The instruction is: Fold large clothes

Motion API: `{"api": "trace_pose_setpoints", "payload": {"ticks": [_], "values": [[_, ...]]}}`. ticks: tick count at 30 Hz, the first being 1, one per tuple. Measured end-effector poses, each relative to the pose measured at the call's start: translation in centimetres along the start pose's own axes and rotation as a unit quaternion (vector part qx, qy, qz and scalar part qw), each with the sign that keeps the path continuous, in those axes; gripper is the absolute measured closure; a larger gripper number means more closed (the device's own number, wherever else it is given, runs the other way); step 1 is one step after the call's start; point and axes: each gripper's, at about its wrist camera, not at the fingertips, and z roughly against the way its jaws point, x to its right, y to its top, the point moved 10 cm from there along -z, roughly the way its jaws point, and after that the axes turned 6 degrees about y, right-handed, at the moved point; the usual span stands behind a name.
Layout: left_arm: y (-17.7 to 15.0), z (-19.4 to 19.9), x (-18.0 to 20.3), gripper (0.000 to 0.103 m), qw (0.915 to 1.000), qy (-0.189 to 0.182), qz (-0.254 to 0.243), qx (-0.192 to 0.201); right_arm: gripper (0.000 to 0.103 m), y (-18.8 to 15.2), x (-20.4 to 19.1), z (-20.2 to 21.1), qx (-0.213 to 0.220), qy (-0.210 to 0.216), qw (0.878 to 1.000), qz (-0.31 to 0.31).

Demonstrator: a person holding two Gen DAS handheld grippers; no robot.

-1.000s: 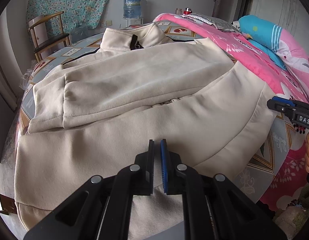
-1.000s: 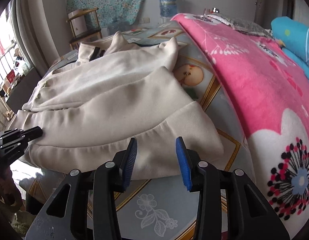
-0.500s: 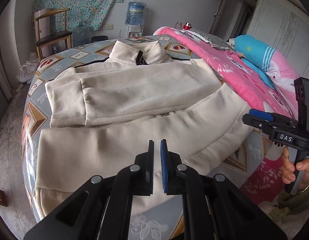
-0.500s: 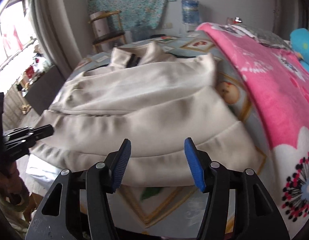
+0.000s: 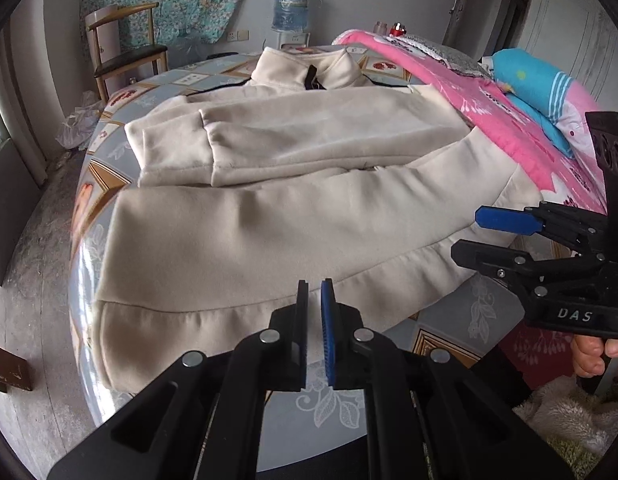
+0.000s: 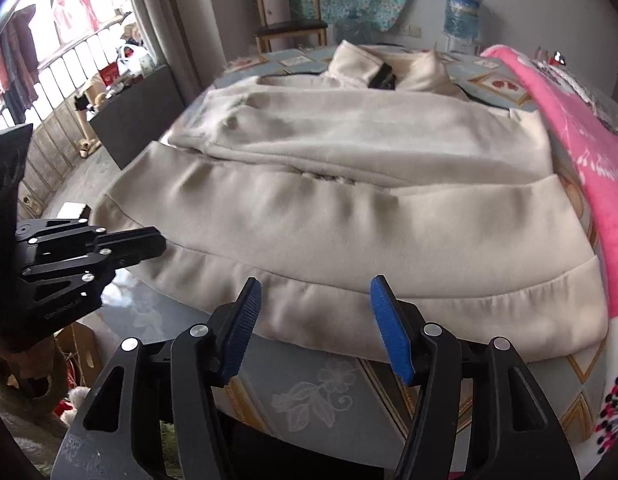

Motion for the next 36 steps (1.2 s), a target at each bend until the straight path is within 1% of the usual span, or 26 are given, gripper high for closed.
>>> {"api": "trace_pose_setpoints", "payload": {"ticks": [2,3,4,5,6,7,9,10,13,15,16,17,19,20,21,23,25,26,27,28,29,30,31,32,34,36], "values": [[-0.2,0.0,-0.9,0.095,0.9998,0.017,0.002,-0.003,0.047,0.6,-1.8,0.1,0.012,0.025,0.999,0.016],[-0.4,-0.3,-1.6,0.095,0.9995,0.029,0.005,-0.009,0.047,0.6,-2.5,-0.5,0.007,0.024,0.999,0.029],[-0.8,-0.8,-2.2,0.095,0.9990,0.040,0.009,-0.018,0.049,0.3,-2.9,-1.4,-0.003,0.014,0.999,0.043],[-1.1,-1.2,-2.7,0.095,0.9987,0.042,0.016,-0.025,0.050,-0.3,-3.1,-2.7,-0.020,0.003,0.998,0.053],[-1.3,-1.4,-3.0,0.095,0.9988,0.033,0.027,-0.026,0.050,-1.0,-3.0,-3.9,-0.038,-0.007,0.998,0.054],[-1.4,-1.4,-3.3,0.095,0.9986,0.022,0.039,-0.027,0.050,-1.1,-2.9,-4.0,-0.027,-0.016,0.998,0.062],[-1.4,-0.8,-3.8,0.095,0.9983,0.018,0.051,-0.024,0.050,-1.0,-3.1,-3.8,-0.038,-0.026,0.996,0.074],[-1.3,-0.2,-4.1,0.095,0.9983,0.018,0.053,-0.016,0.053,-0.8,-3.1,-3.4,-0.040,-0.025,0.997,0.067],[-1.0,1.1,-5.3,0.095,0.9977,0.034,0.059,0.000,0.054,0.2,-4.0,-1.5,-0.016,0.008,0.998,0.053],[-1.5,0.9,-6.6,0.095,0.9959,0.057,0.071,-0.007,0.054,1.0,-5.0,-0.6,0.005,0.023,0.998,0.059],[-1.9,0.6,-7.4,0.095,0.9943,0.070,0.079,-0.017,0.054,1.2,-5.3,-0.8,0.007,0.025,0.998,0.063],[-2.4,0.1,-8.2,0.095,0.9926,0.078,0.089,-0.027,0.055,1.1,-5.4,-1.3,0.003,0.023,0.998,0.066],[-3.1,-0.6,-9.0,0.095,0.9909,0.066,0.113,-0.034,0.057,0.4,-5.3,-3.4,-0.025,0.019,0.997,0.066],[-3.2,-0.6,-9.1,0.095,0.9908,0.061,0.117,-0.029,0.058,-0.3,-5.0,-4.6,-0.045,0.009,0.997,0.065],[-3.3,-0.5,-9.1,0.095,0.9910,0.062,0.116,-0.028,0.058,-0.5,-4.9,-5.0,-0.045,0.005,0.997,0.067],[-3.2,-0.1,-9.0,0.095,0.9915,0.070,0.106,-0.027,0.058,-0.1,-5.2,-4.5,-0.044,0.002,0.997,0.071],[-3.0,0.6,-9.0,0.095,0.9921,0.070,0.102,-0.020,0.058,0.6,-5.9,-3.1,-0.025,0.023,0.997,0.064],[-2.8,0.9,-9.0,0.095,0.9923,0.069,0.102,-0.016,0.057,1.0,-6.2,-2.4,-0.013,0.031,0.997,0.065],[-2.6,1.2,-9.1,0.095,0.9923,0.068,0.102,-0.013,0.055,1.3,-6.3,-1.8,-0.004,0.031,0.997,0.067],[-2.4,1.4,-9.2,0.094,0.9922,0.068,0.104,-0.009,0.049,1.6,-6.2,-1.4,0.005,0.028,0.997,0.070],[-2.1,1.7,-9.3,0.092,0.9918,0.069,0.107,-0.006,0.045,1.7,-6.0,-1.0,0.012,0.026,0.997,0.070],[-1.8,1.9,-9.3,0.090,0.9916,0.069,0.110,-0.003,0.044,1.9,-5.8,-0.7,0.016,0.026,0.997,0.066],[-1.4,2.0,-9.4,0.084,0.9913,0.069,0.112,0.000,0.043,1.9,-5.3,-0.5,0.019,0.025,0.998,0.060],[-0.9,2.2,-9.3,0.080,0.9911,0.069,0.113,0.005,0.040,2.0,-4.7,-0.4,0.020,0.023,0.998,0.053],[-0.2,2.4,-9.2,0.072,0.9910,0.070,0.114,0.013,0.040,1.9,-3.4,-0.4,0.020,0.018,0.999,0.038],[0.5,2.3,-8.8,0.067,0.9911,0.070,0.112,0.017,0.039,1.9,-1.9,-0.4,0.017,0.014,1.000,0.019]]}}
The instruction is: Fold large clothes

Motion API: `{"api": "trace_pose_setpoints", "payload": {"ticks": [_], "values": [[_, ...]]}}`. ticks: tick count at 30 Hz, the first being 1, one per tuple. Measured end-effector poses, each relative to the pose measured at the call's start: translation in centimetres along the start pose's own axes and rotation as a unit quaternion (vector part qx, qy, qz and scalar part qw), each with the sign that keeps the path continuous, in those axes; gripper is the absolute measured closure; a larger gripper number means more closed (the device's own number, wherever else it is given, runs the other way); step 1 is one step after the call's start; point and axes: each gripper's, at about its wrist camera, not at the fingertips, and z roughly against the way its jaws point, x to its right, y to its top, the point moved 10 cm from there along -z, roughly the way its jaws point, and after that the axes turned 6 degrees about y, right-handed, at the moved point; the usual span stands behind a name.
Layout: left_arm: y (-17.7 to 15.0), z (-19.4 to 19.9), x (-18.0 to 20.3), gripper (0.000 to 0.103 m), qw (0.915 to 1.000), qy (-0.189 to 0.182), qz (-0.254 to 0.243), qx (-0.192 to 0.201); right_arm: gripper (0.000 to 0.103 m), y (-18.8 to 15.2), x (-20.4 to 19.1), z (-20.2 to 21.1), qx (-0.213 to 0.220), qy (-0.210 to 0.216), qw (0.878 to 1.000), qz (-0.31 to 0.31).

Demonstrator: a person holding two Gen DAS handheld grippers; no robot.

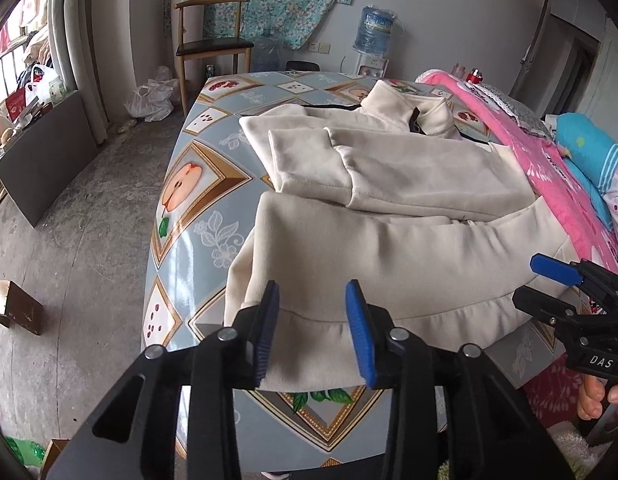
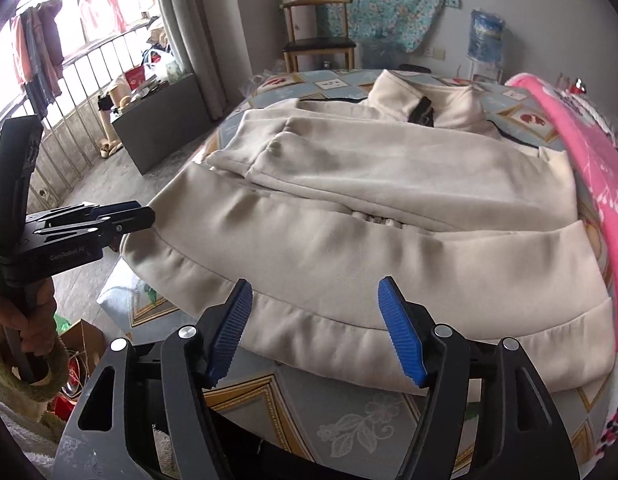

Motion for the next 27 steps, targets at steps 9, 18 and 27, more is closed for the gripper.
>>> {"api": "trace_pose_setpoints", "payload": {"ticks": [9,18,27], "values": [[1.2,-3.2,4.2,0.041,0.9981,0.017,-0.058,-0.002,0.040,1.9,3.9,-1.5,0.002,0.011,0.999,-0.053],[1.7,-6.5,6.5,0.034,0.9932,0.041,-0.109,-0.002,0.100,2.1,5.2,-5.5,-0.030,-0.023,0.998,-0.042],[2.8,-7.1,6.6,0.034,0.9909,0.056,-0.122,0.014,0.101,4.6,5.0,-4.2,0.035,-0.020,0.998,-0.042]]}}
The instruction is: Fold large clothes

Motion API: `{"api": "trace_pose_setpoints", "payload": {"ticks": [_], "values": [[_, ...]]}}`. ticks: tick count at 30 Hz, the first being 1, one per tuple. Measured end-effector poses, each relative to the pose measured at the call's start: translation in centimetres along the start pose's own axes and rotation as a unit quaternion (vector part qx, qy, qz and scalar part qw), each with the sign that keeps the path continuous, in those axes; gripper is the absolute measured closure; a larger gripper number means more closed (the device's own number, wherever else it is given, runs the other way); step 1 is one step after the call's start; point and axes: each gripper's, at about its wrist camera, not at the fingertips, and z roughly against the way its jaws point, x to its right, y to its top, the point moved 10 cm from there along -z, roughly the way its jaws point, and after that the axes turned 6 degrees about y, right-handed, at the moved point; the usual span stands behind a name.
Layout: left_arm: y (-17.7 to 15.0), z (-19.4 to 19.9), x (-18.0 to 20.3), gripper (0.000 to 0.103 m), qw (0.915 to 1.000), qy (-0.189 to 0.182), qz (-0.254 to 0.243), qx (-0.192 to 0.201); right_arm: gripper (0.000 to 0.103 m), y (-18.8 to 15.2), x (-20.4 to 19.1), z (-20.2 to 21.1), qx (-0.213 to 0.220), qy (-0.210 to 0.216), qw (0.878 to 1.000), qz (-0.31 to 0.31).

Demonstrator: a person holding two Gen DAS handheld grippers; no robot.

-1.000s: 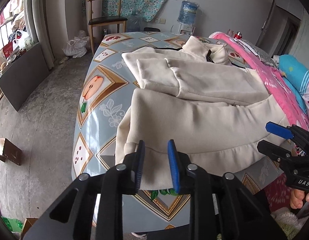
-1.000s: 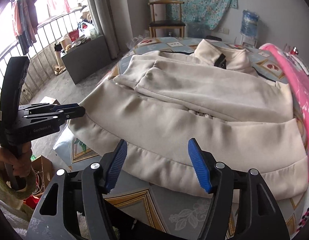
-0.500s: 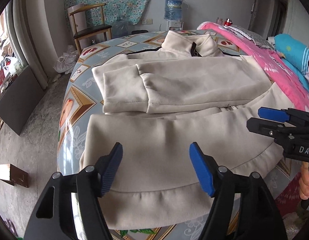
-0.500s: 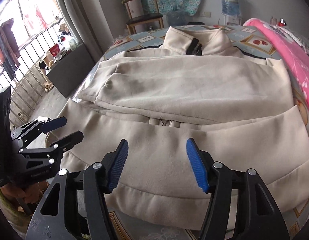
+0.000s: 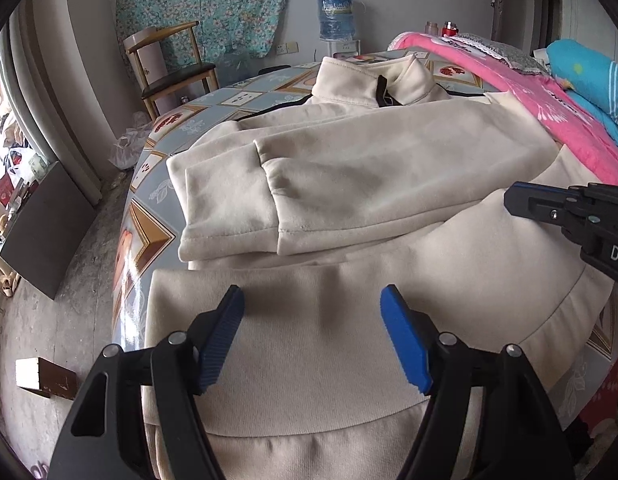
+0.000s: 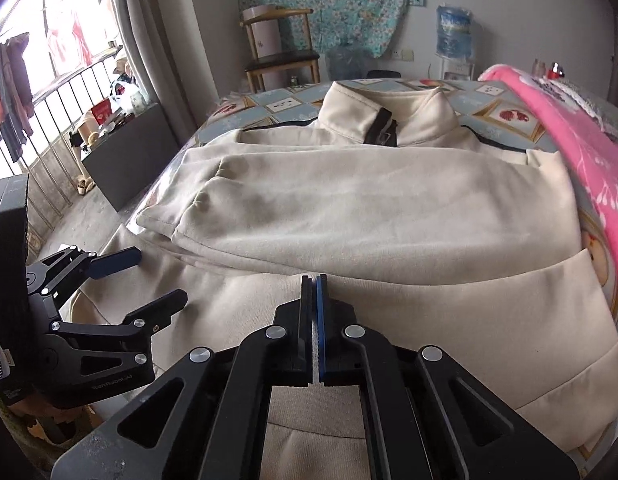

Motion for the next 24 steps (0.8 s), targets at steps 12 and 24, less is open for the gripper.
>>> {"api": "trace_pose_setpoints", "payload": {"ticks": [12,24], "values": [[0.8,0.6,0.3,0.033,0.9988,0.031,-0.023,0.031,0.101,-1.1,0.8,-2.1,-0.010,-0.025,1.000,0.002],[0.5,-0.6,4.2,0.032,0.9990,-0.040,-0.013,-0.011,0.085,-0.8,2.1,-1.2,-0.011,-0.013,0.999,-0.034]]}}
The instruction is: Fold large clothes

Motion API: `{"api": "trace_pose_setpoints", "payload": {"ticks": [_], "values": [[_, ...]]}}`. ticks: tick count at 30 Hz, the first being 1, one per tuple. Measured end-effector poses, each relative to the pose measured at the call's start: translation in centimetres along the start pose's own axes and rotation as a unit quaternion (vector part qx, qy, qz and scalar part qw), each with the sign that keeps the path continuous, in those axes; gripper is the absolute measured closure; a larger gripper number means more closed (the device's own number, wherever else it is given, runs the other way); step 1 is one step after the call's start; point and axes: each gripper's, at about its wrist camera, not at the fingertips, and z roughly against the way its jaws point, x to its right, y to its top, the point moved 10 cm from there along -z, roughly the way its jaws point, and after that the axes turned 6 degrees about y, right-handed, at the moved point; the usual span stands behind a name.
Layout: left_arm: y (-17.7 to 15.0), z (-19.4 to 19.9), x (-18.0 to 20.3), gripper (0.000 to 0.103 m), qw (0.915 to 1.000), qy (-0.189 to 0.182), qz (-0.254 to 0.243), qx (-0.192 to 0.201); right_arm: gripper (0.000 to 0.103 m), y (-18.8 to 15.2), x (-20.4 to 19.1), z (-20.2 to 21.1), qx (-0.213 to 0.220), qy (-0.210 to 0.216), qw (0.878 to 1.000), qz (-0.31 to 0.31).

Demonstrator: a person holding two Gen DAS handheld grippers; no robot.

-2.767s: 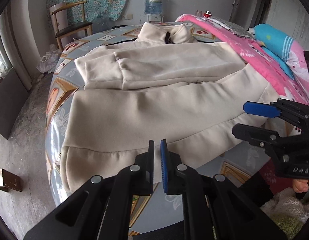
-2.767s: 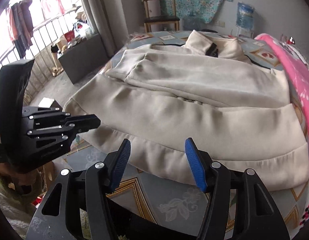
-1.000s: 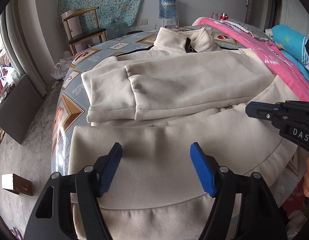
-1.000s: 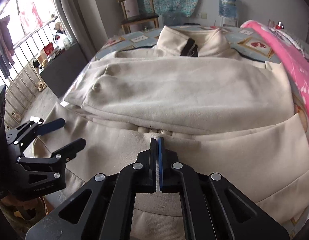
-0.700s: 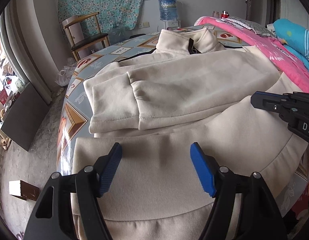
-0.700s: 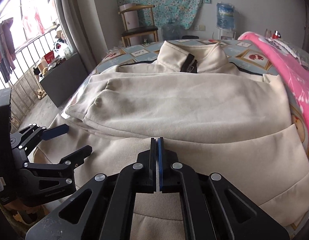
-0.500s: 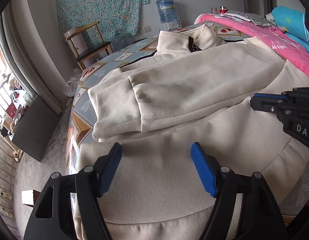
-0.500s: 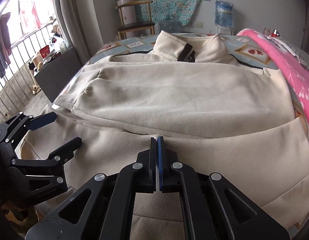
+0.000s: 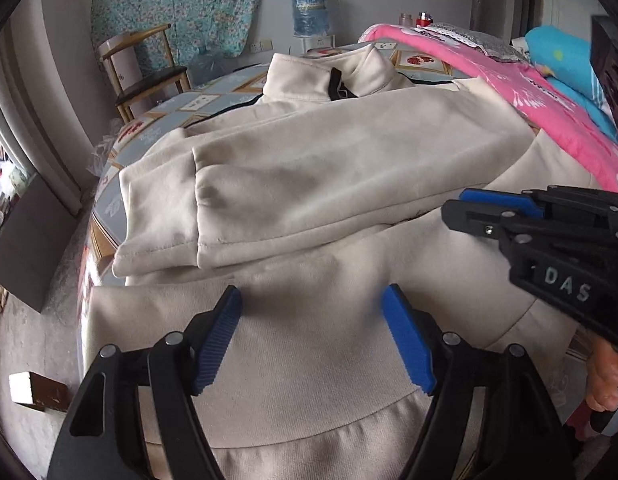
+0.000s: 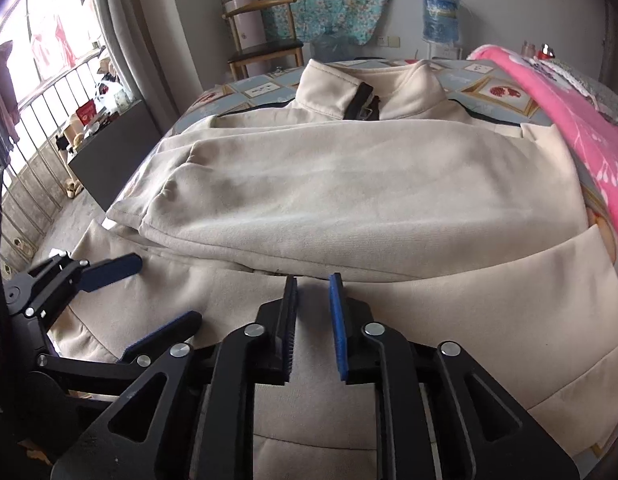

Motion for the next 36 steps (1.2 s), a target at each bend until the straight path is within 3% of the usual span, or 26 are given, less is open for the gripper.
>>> {"api": "trace_pose_setpoints", "payload": {"ticks": [4,8,11,12,14,19,24,28,36], "values": [[-0.2,0.0,0.0,0.030,1.0000,-0.002,-0.001,-0.004,0.081,0.6,2.9,2.5,0.026,-0.027,0.999,-0.025],[-0.1,-0.1,0.1,0.030,1.0000,-0.002,0.001,-0.006,0.081,-0.6,7.5,2.2,0.008,-0.072,0.995,-0.069],[-0.1,-0.1,0.1,0.030,1.0000,-0.002,0.000,-0.008,0.079,-0.8,8.4,1.9,0.002,-0.044,0.995,-0.093],[-0.1,-0.1,0.1,0.030,0.9999,-0.003,-0.001,-0.010,0.076,-0.8,8.2,2.0,-0.002,-0.041,0.995,-0.093],[-0.2,0.0,-0.1,0.030,0.9997,-0.002,-0.006,-0.025,0.040,-0.3,7.7,2.5,-0.001,-0.027,0.996,-0.089],[1.5,1.8,-1.7,0.030,0.9994,0.004,-0.008,-0.033,0.029,2.3,6.8,5.2,0.002,0.012,0.997,-0.072],[7.2,3.4,-5.0,0.028,0.9995,0.006,0.028,-0.015,0.023,7.8,8.1,6.4,-0.007,0.036,0.997,-0.064],[12.9,2.7,-7.6,0.025,0.9962,-0.005,0.087,0.001,0.019,12.6,10.1,4.5,-0.019,0.069,0.992,-0.100],[23.9,-6.9,-7.6,0.024,0.9910,-0.028,0.125,-0.038,0.019,22.3,13.9,-4.8,-0.072,0.063,0.987,-0.130]]}}
